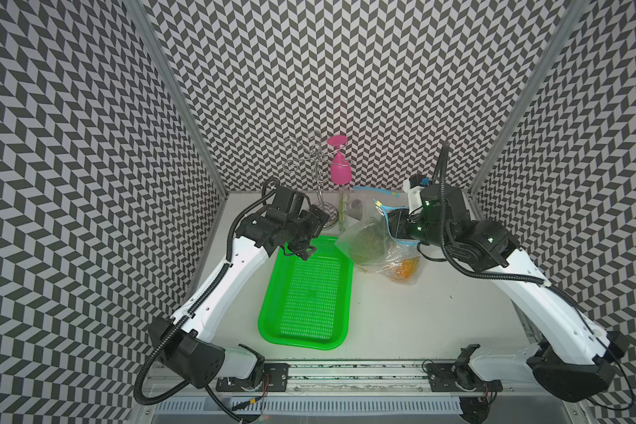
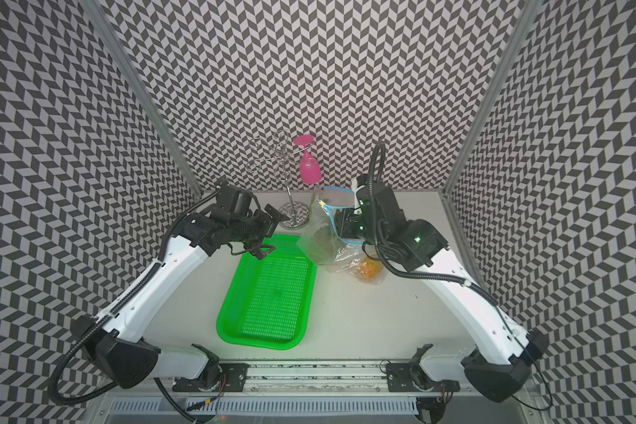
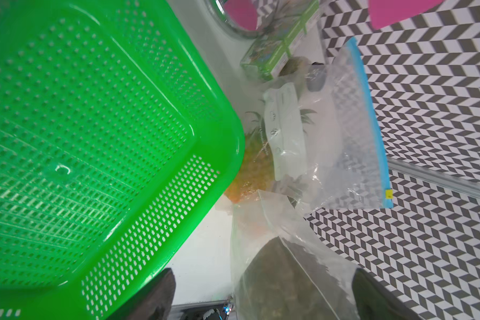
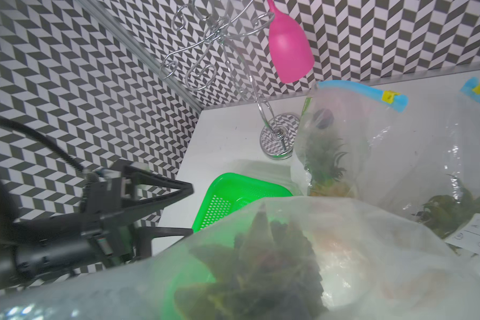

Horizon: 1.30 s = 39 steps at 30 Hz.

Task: Open the zip-top bag and take out the pineapple
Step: Pick up the pineapple from the zipper food storage bag.

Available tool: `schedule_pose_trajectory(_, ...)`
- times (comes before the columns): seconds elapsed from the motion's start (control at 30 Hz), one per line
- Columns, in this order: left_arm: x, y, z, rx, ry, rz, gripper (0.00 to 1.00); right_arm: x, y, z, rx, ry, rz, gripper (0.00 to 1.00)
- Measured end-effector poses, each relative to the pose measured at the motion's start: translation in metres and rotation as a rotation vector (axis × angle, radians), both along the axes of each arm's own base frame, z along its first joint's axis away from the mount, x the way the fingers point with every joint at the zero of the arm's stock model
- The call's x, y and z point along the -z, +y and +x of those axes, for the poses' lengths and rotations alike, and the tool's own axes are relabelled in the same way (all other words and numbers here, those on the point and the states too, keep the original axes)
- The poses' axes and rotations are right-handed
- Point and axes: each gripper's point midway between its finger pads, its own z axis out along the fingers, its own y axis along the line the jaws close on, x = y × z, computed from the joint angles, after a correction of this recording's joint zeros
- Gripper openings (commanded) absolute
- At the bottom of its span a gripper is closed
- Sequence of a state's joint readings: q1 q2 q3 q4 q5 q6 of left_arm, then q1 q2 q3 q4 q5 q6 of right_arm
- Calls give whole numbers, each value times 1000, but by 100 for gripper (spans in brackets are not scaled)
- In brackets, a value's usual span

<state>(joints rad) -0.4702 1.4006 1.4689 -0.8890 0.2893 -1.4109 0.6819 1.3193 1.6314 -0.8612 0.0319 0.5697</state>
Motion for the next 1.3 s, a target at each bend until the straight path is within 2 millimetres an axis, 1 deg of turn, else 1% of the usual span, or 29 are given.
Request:
schedule_pose_trajectory(0.13,14,-14,-3,15,66,-85,100,0,7,-4,-43,18,24,0)
schedule_pose_trajectory(0.27,27,-23,-5,9,115,-146,100,-5,14,-5,-77,12,60,0)
schedule_pose_trajectory(0.33,31,-29,-6,20,133,-166,100,-8,17,-5,-89,9,76,0)
schedule_pose_trajectory(0.37,32,-32,-6,26,140,-175,97,-9,18,-5,-94,8,84,0)
schedule_pose_trajectory(0.4,33,-36,-6,34,146,-182,90,-9,19,-5,-99,8,89,0)
schedule_pose_trajectory(0.43,34,-40,-7,44,152,-189,75,-9,20,-5,-105,9,94,0)
schedule_pose_trajectory(0.5,39,-44,-9,45,166,-201,40,-8,22,-6,-114,17,103,0)
schedule_pose_trajectory(0.53,42,-44,-9,43,170,-202,20,-7,23,-5,-118,22,107,0)
schedule_pose_trajectory(0.57,45,-44,-9,37,174,-200,4,-7,23,-5,-122,26,110,0)
schedule_pose_trajectory(0.6,47,-42,-8,26,176,-197,0,-5,25,-5,-129,32,113,0)
schedule_pose_trajectory(0.7,54,-29,-1,-12,172,-174,0,-3,25,-4,-136,43,121,0)
schedule_pose_trajectory(0.9,64,6,19,-108,139,-92,0,-4,21,-2,-153,74,159,0)
schedule_pose_trajectory(1.07,72,25,22,-143,132,-27,0,-9,16,-4,-159,92,203,0)
schedule_pose_trajectory(1.2,74,36,23,-161,125,30,0,-19,2,-2,-141,81,236,0)
schedule_pose_trajectory(1.3,62,48,29,-191,88,88,0,-29,-15,5,-102,63,272,0)
